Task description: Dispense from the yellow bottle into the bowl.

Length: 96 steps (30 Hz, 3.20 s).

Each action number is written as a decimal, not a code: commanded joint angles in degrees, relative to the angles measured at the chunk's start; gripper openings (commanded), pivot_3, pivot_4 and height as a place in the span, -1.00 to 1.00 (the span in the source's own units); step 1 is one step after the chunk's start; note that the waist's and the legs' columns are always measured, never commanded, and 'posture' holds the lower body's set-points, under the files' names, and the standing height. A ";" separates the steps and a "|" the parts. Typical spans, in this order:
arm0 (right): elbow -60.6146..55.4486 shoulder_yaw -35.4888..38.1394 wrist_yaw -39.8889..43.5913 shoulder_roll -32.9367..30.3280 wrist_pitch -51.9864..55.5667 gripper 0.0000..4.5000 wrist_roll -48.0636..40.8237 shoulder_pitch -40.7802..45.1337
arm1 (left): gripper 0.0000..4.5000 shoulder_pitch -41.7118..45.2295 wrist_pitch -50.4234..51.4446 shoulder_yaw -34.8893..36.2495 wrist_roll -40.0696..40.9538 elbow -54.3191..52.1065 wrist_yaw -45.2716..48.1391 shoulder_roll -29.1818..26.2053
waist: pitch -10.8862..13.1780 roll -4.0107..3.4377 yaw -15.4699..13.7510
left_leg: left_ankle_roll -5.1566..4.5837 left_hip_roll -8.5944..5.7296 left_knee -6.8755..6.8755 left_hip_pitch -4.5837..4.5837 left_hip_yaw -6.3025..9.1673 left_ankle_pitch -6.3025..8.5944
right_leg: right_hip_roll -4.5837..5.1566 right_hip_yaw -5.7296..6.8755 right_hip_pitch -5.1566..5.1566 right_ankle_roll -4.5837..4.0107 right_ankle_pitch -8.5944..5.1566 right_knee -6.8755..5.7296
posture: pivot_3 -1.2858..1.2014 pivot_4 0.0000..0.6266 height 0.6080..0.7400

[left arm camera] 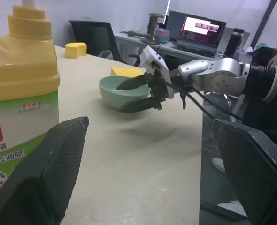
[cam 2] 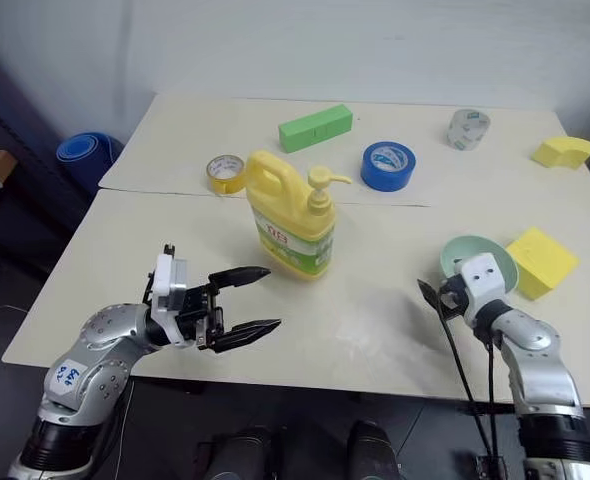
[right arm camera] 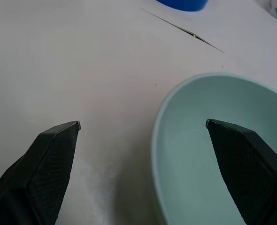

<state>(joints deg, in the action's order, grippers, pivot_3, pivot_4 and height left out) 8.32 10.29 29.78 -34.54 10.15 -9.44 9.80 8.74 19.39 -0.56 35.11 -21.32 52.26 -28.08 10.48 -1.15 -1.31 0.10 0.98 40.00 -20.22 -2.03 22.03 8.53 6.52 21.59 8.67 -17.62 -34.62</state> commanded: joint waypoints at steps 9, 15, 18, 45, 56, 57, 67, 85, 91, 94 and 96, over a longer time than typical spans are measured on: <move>1.73 0.52 -3.07 1.48 1.46 -0.15 1.14 2.11 | 1.00 0.50 -2.25 0.54 -1.14 -0.31 -0.45 0.84 | 0.00 0.00 0.11 | 0.00 0.02 0.00 0.01 -0.01 0.00 | -0.01 0.00 0.00 0.00 0.00 -0.03 | 0.03 -0.52 1.00; -0.65 0.08 -1.67 -0.01 2.20 -0.96 1.03 2.20 | 1.00 1.36 -0.51 2.03 1.26 -0.68 0.76 -0.51 | 0.00 0.00 0.15 | 0.00 0.01 0.00 0.01 -0.01 0.00 | 0.00 -0.01 0.00 0.00 0.00 -0.03 | 0.03 -0.52 1.00; -6.11 -0.16 2.40 -1.88 2.83 -0.98 -0.71 1.99 | 1.00 2.82 3.76 5.20 6.05 -1.82 0.46 -2.55 | 0.01 -0.01 0.19 | 0.00 0.02 0.00 0.01 -0.01 0.00 | -0.01 -0.02 0.02 0.00 0.00 -0.04 | 0.03 -0.52 1.00; -43.44 -7.78 22.20 -22.72 32.67 -1.00 -16.01 16.45 | -0.99 50.24 -6.59 -5.52 -11.89 34.73 -2.66 14.90 | 0.32 0.72 -0.05 | -0.05 -0.06 0.04 -0.26 0.12 0.01 | 0.00 0.24 0.14 0.12 0.06 0.10 | 0.03 -0.52 1.00; -43.81 -10.52 20.46 -21.53 33.95 -1.00 -15.97 20.68 | -0.99 51.64 5.34 -6.50 -14.05 35.22 -6.71 14.84 | 0.32 0.73 -0.14 | -0.05 -0.07 0.08 -0.31 0.17 0.01 | 0.01 0.27 0.14 0.13 0.07 0.09 | 0.03 -0.52 1.00; -43.79 -10.68 20.31 -21.48 34.04 -1.00 -15.95 20.80 | -0.99 51.66 6.56 -6.85 -13.98 34.86 -6.16 14.71 | 0.32 0.73 -0.07 | -0.05 -0.07 0.08 -0.30 0.18 0.01 | 0.01 0.27 0.14 0.13 0.07 0.07 | 0.03 -0.52 1.00; -44.53 -10.19 18.55 -21.15 35.73 -1.00 -16.51 20.41 | -0.99 50.72 10.59 -14.03 -21.80 35.01 -5.76 11.98 | 0.30 0.73 -0.08 | -0.04 -0.06 0.11 -0.18 0.17 0.01 | 0.02 0.25 0.04 0.13 0.07 0.00 | 0.03 -0.52 1.00; -44.57 -10.43 18.55 -20.75 35.95 -1.00 -17.32 21.47 | -0.99 46.22 10.28 -15.51 -25.11 43.11 -7.12 14.39 | -0.92 1.28 -0.07 | -0.04 -0.04 0.10 0.14 0.14 0.00 | 0.01 0.15 -0.22 0.12 0.07 -0.08 | 0.03 -0.52 1.00; -44.02 -9.72 18.34 -20.84 35.28 -1.00 -16.96 19.34 | -0.99 47.23 8.75 -7.08 -18.03 37.95 -7.82 17.46 | -1.04 1.28 -0.08 | -0.04 -0.03 0.10 0.13 0.14 0.00 | 0.01 0.15 -0.22 0.12 0.07 -0.06 | 0.03 -0.52 1.00; -42.47 -8.14 18.68 -21.20 33.12 -1.00 -16.13 15.42 | -0.99 48.57 2.97 -0.54 -14.59 36.53 -9.25 18.90 | -0.91 1.31 -0.28 | -0.04 -0.04 0.11 0.00 0.17 0.00 | 0.02 0.18 -0.15 0.12 0.07 0.01 | 0.03 -0.52 1.00; -41.05 -7.28 19.41 -21.79 30.59 -1.00 -15.11 12.15 | -0.99 49.23 0.82 2.88 -11.93 35.49 -8.91 19.29 | -0.73 1.33 -0.26 | -0.04 -0.06 0.11 -0.11 0.15 0.00 | 0.03 0.18 -0.05 0.13 0.07 0.04 | 0.03 -0.52 1.00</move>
<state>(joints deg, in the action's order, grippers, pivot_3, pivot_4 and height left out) -33.11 -0.06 48.63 -55.61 43.54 -25.62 22.84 56.91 22.81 -0.87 20.31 16.03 43.35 -9.10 9.75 0.19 -1.56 0.06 0.92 40.09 -20.37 -1.87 22.03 8.56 6.73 21.58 8.79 -17.55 -34.58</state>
